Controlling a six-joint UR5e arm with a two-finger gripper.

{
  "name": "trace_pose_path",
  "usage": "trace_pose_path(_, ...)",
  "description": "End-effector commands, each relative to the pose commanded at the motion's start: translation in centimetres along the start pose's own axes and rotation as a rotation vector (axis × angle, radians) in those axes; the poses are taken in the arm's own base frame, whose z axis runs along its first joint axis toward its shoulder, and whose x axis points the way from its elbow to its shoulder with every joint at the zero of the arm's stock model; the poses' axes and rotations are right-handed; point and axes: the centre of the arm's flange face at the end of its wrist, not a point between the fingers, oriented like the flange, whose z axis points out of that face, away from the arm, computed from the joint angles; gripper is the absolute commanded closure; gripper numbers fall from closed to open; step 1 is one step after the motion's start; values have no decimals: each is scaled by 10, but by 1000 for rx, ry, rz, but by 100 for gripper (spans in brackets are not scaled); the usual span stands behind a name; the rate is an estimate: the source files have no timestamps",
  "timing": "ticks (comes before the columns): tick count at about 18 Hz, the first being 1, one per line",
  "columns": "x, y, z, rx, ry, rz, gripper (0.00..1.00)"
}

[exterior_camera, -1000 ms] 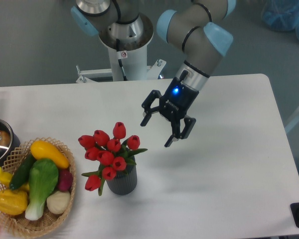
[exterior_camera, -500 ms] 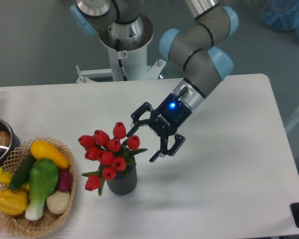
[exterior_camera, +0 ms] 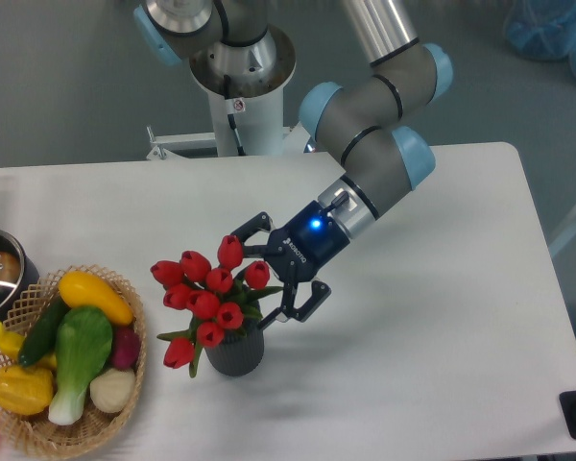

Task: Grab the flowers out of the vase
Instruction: 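Close the gripper around the tulip stems just below the blooms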

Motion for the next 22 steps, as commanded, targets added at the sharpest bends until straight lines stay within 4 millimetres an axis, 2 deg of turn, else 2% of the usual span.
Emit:
trace_pose_path(4, 2, 3, -1, -9, -2, -5, 86)
trace_pose_path(5, 2, 4, -2, -11, -4, -4, 97)
trace_pose_path(6, 2, 3, -2, -11, -5, -3, 100)
trace_pose_path(14, 4, -7, -11, 1, -19, -3, 100)
trace_pose_path(22, 12, -44, -26, 42, -40, -29, 100)
